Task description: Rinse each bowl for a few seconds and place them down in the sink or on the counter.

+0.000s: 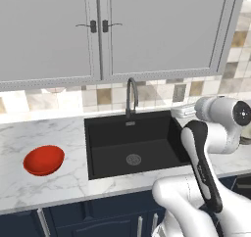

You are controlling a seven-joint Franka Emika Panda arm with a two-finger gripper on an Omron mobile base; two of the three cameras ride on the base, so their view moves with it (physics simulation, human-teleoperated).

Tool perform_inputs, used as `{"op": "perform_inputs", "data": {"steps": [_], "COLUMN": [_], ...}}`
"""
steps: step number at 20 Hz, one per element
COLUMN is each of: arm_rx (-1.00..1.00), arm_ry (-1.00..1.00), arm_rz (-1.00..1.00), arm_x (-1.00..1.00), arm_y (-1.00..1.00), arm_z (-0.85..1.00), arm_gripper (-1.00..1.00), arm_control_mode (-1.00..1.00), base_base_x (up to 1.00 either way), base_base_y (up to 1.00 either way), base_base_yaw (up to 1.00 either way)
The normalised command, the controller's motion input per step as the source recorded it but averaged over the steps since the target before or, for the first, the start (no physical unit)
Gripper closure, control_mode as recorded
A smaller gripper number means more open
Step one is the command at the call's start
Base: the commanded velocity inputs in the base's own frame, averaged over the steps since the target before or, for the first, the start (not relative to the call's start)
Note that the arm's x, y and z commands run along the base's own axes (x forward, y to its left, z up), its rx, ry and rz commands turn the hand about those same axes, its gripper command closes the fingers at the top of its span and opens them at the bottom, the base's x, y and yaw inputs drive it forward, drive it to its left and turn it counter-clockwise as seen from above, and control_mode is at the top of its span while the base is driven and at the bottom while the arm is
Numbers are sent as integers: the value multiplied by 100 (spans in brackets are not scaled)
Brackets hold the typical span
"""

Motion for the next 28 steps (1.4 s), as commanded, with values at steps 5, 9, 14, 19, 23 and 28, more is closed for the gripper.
{"op": "perform_inputs", "data": {"steps": [5, 9, 14, 19, 23, 28], "arm_rx": [-2, 0, 0, 3, 4, 2], "arm_ry": [-21, -13, -13, -11, -8, -4], "arm_rz": [8, 8, 6, 1, 0, -1], "arm_x": [6, 13, 9, 24, 23, 21], "arm_y": [0, 0, 0, 3, 7, 18], "arm_z": [-11, -15, -35, -34, -22, -17], "arm_gripper": [-100, -100, -100, -100, -100, -100], "arm_control_mode": [-100, -100, -100, -100, -100, -100], "base_base_x": [0, 0, 0, 0, 0, 0], "base_base_y": [0, 0, 0, 0, 0, 0], "base_base_yaw": [0, 0, 0, 0, 0, 0]}}
